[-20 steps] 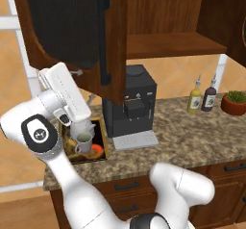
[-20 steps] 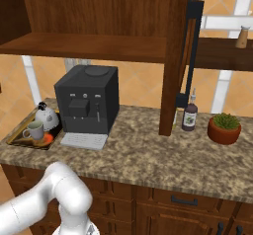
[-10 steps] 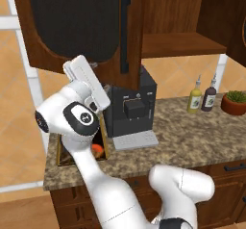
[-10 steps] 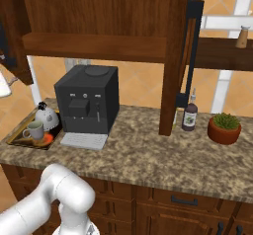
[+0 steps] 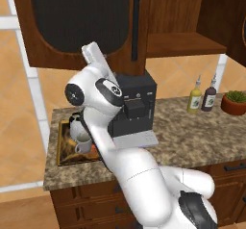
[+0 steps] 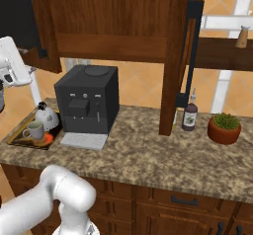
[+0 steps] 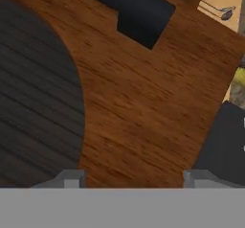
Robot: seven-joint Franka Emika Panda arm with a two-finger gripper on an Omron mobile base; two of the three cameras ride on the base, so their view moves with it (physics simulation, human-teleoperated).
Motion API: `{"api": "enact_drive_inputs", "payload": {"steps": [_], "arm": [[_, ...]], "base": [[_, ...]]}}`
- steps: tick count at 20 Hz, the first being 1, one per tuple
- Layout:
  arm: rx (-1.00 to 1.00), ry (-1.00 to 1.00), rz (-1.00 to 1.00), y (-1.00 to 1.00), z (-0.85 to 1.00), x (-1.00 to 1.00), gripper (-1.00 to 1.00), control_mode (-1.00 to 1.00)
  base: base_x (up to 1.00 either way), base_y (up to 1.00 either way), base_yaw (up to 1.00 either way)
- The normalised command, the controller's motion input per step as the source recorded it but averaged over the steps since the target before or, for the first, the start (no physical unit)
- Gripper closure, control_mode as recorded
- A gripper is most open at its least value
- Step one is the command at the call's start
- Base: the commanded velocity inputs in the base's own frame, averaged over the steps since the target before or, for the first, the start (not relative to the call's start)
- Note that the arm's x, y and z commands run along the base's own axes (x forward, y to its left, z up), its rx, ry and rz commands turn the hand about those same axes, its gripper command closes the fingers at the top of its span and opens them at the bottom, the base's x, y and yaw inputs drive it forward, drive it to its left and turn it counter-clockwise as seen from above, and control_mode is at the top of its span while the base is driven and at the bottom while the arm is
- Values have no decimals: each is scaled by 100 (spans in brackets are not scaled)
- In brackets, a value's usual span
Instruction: Pick the kettle from the counter and place it on the tray. Then pick the mug from the cabinet and place it on the tray. Then close the cabinet doors.
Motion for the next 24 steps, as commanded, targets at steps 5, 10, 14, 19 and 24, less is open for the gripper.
{"api": "enact_drive_inputs", "payload": {"steps": [5, 10, 14, 19, 24], "arm": [[5, 4, 21, -21, 0, 100, -100, -100], [6, 0, 23, -24, 0, 92, -100, -100], [6, 0, 23, -20, -2, 91, -100, -100], [2, 3, 21, -5, -14, 76, -100, -100], [0, 15, 7, -11, -66, 14, -100, -100]], "base": [[0, 0, 0], [0, 0, 0], [0, 0, 0], [0, 0, 0], [0, 0, 0]]}}
